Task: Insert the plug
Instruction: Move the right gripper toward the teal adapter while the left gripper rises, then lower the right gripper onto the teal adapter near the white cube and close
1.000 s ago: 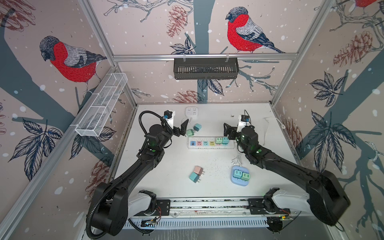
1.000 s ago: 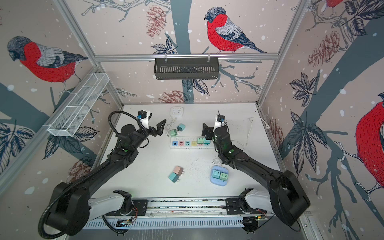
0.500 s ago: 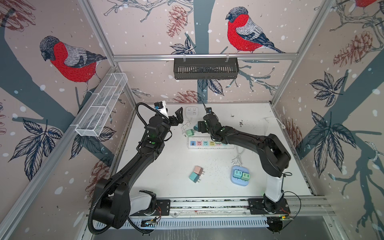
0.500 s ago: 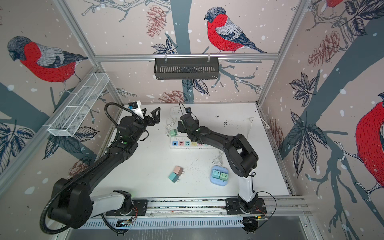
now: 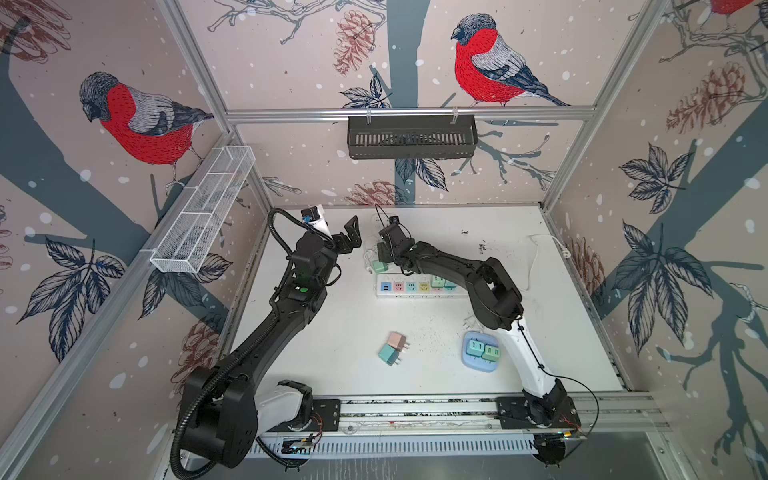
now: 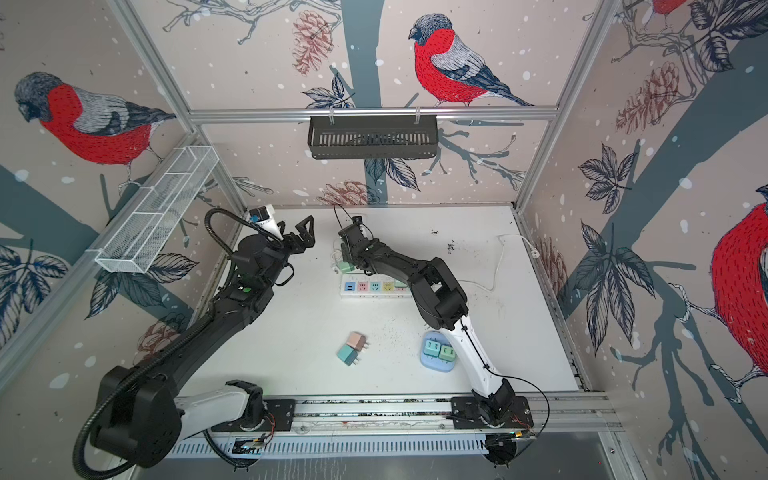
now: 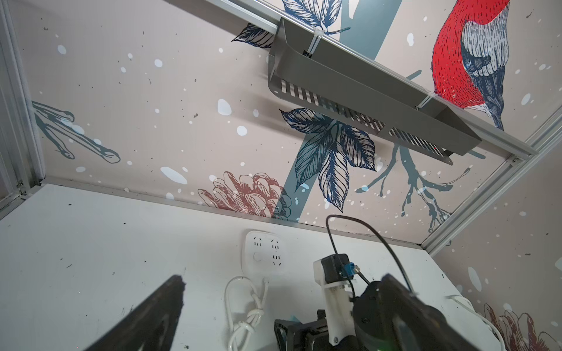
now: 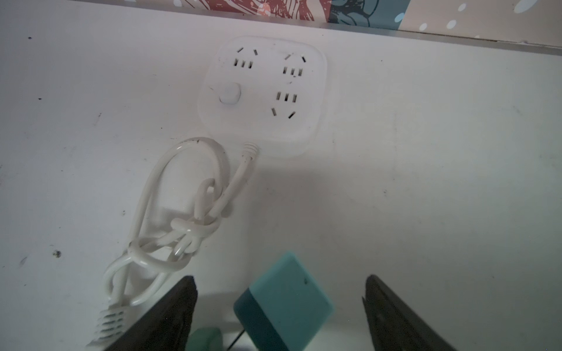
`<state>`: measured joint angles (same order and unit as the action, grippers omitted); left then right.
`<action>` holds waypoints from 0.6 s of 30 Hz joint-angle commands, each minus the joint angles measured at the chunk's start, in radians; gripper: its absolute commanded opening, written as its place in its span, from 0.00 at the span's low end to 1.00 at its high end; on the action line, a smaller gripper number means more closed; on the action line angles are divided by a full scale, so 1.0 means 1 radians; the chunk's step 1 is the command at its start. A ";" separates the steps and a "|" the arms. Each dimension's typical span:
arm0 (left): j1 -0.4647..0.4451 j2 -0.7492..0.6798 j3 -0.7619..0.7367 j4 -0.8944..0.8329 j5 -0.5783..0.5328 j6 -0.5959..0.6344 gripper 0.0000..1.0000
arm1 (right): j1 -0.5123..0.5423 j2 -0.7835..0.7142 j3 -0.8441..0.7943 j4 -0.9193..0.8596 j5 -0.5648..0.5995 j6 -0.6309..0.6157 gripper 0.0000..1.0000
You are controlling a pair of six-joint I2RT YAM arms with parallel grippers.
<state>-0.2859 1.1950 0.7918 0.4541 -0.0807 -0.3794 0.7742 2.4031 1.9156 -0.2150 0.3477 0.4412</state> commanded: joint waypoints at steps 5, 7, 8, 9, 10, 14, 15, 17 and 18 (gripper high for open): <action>0.000 -0.033 -0.022 0.029 -0.048 0.021 0.99 | -0.007 0.051 0.060 -0.054 0.033 0.008 0.87; 0.001 -0.036 -0.029 0.032 -0.064 0.026 0.99 | -0.010 0.061 0.067 -0.055 0.030 0.011 0.87; 0.000 -0.035 -0.029 0.035 -0.069 0.029 0.98 | -0.009 0.064 0.071 -0.056 0.028 0.011 0.87; -0.001 -0.031 -0.026 0.034 -0.071 0.034 0.99 | -0.009 0.068 0.074 -0.062 0.027 0.011 0.87; 0.000 -0.023 -0.021 0.032 -0.075 0.037 0.99 | -0.009 0.067 0.072 -0.066 0.032 0.009 0.86; 0.000 0.005 0.010 0.006 -0.064 0.037 0.99 | -0.010 0.045 0.023 -0.058 0.065 0.002 0.86; 0.000 0.012 0.020 -0.005 -0.056 0.037 0.99 | -0.010 0.032 0.003 -0.055 0.075 0.005 0.86; -0.001 0.018 0.024 -0.011 -0.045 0.038 0.99 | -0.012 0.003 -0.041 -0.040 0.091 0.011 0.85; 0.000 0.021 0.018 -0.001 -0.045 0.038 0.99 | -0.012 -0.017 -0.072 -0.022 0.095 0.013 0.85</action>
<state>-0.2859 1.2098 0.8043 0.4511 -0.1310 -0.3412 0.7624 2.4222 1.8797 -0.2596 0.3985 0.4446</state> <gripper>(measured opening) 0.986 0.852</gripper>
